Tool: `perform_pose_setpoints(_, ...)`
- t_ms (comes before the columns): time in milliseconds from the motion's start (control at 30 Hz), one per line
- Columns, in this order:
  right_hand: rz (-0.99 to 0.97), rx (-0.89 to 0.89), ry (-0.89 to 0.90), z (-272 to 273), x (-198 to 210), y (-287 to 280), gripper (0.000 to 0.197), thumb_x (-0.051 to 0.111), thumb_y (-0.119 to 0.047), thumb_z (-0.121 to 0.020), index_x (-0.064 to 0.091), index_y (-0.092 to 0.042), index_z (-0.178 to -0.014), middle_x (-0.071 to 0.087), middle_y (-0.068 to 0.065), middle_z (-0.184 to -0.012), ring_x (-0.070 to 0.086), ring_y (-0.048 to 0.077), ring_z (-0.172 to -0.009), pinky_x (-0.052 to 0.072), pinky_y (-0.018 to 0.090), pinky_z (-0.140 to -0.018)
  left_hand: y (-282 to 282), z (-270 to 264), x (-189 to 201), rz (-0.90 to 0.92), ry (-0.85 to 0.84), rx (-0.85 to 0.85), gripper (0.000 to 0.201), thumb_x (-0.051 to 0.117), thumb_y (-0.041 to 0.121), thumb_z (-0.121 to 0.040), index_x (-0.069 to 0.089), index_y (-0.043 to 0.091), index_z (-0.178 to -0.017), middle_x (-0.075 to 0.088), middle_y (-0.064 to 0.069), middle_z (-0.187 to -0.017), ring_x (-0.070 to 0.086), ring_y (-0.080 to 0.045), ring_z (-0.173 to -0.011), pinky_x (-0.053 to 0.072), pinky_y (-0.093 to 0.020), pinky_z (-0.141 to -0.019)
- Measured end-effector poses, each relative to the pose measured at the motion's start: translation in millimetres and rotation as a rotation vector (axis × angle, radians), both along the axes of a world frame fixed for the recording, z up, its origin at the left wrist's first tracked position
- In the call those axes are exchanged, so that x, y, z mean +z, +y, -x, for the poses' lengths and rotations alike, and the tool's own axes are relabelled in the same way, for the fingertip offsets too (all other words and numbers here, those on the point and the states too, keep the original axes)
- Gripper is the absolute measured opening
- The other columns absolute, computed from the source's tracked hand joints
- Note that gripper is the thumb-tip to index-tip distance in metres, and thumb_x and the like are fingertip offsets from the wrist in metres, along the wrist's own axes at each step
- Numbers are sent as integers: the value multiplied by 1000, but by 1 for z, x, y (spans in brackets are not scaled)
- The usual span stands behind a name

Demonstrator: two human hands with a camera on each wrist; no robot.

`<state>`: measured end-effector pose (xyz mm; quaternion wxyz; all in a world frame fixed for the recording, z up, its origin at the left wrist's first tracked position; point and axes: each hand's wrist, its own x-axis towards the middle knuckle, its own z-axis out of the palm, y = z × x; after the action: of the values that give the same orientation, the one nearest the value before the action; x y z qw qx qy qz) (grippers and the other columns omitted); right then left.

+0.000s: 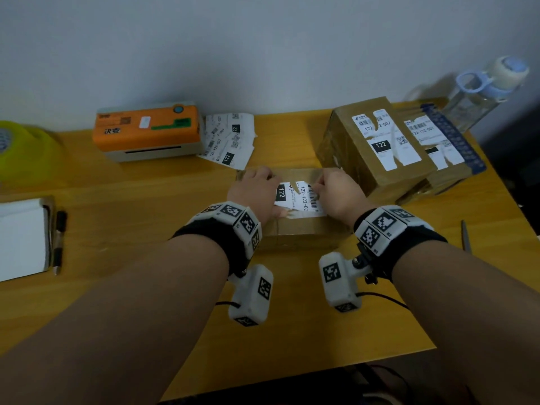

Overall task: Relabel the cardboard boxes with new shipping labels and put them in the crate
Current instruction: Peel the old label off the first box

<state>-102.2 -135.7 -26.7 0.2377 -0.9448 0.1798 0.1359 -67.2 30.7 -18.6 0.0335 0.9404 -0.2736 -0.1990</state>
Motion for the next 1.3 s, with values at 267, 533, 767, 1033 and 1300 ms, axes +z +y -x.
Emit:
perform_pose_setpoints(267,-37,102,19,9,6,4,17,47,-24,-97,57,-13,-104,62,5,-99,59,22,-95,48,45,-91,-5,-4,3,-10,33,27,74,63,49,-81,35,19,-142,35,-1,-141,34,-23,-129,39,-42,-101)
perform_pose_setpoints(533,-31,196,-24,12,11,4,16,47,-18,-97,57,-8,-104,59,9,-106,57,23,-95,46,33,-80,-2,-8,0,0,27,28,73,65,52,-78,39,22,-139,37,-1,-136,36,-22,-123,41,-41,-97)
perform_pose_setpoints(767,-79,223,-26,18,17,-5,8,47,-13,-96,53,-14,-90,55,4,-101,51,15,-84,38,27,-74,-3,-5,2,2,28,34,74,63,53,-79,36,23,-141,35,0,-138,35,-22,-125,42,-41,-97)
perform_pose_setpoints(1033,-185,239,-99,18,39,12,14,45,-23,-98,52,-14,-91,52,0,-93,53,15,-86,44,28,-74,-4,-4,-1,34,50,46,72,65,45,-81,34,26,-142,34,-1,-139,33,-24,-128,38,-44,-102)
perform_pose_setpoints(1300,-326,-39,-245,18,55,-7,12,43,-23,-99,50,-15,-97,58,-1,-87,58,13,-79,41,22,-59,2,-3,-5,73,26,44,70,63,49,-80,38,22,-139,36,-1,-138,36,-23,-126,40,-40,-100)
